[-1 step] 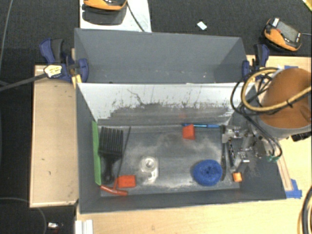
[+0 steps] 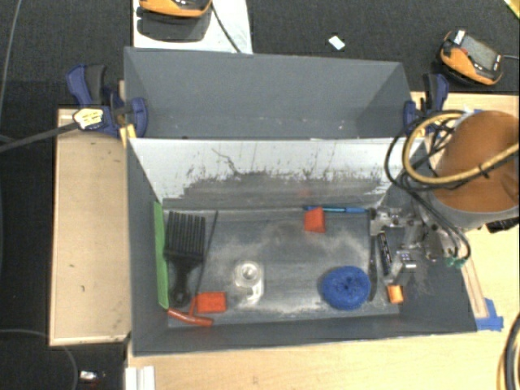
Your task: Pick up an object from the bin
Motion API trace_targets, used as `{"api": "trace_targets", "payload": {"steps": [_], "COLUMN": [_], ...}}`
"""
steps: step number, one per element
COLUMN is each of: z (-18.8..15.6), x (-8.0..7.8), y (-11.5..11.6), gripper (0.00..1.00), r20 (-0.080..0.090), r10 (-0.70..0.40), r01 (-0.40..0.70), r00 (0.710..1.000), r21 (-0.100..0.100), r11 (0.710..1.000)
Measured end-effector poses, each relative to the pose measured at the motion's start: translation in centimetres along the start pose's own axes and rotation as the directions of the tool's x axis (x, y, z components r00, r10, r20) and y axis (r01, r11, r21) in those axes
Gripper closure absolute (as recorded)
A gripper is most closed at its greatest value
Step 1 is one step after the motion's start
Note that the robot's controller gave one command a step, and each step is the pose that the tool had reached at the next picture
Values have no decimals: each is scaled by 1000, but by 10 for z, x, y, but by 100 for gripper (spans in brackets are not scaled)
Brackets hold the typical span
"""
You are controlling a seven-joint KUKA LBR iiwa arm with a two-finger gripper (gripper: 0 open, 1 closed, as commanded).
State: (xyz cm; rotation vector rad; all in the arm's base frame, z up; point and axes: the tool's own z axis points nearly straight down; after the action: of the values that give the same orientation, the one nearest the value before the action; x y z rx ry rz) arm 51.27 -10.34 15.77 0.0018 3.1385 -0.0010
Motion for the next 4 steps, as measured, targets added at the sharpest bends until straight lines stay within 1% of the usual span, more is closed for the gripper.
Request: {"api": "trace_targets", "payload": {"steps": [1, 2, 3, 4], "z": [59, 83, 87, 87], "x": [14, 22, 15, 15], "y": [-11, 11, 44, 44], "gripper": [0, 0, 100, 100], "r20": [6, 3, 3, 3], "r10": [-10, 42, 52, 49], "r01": [10, -42, -52, -49], "r00": [1000, 999, 999, 999], "r21": [1, -1, 1, 1], "r11": [1000, 999, 999, 999]}}
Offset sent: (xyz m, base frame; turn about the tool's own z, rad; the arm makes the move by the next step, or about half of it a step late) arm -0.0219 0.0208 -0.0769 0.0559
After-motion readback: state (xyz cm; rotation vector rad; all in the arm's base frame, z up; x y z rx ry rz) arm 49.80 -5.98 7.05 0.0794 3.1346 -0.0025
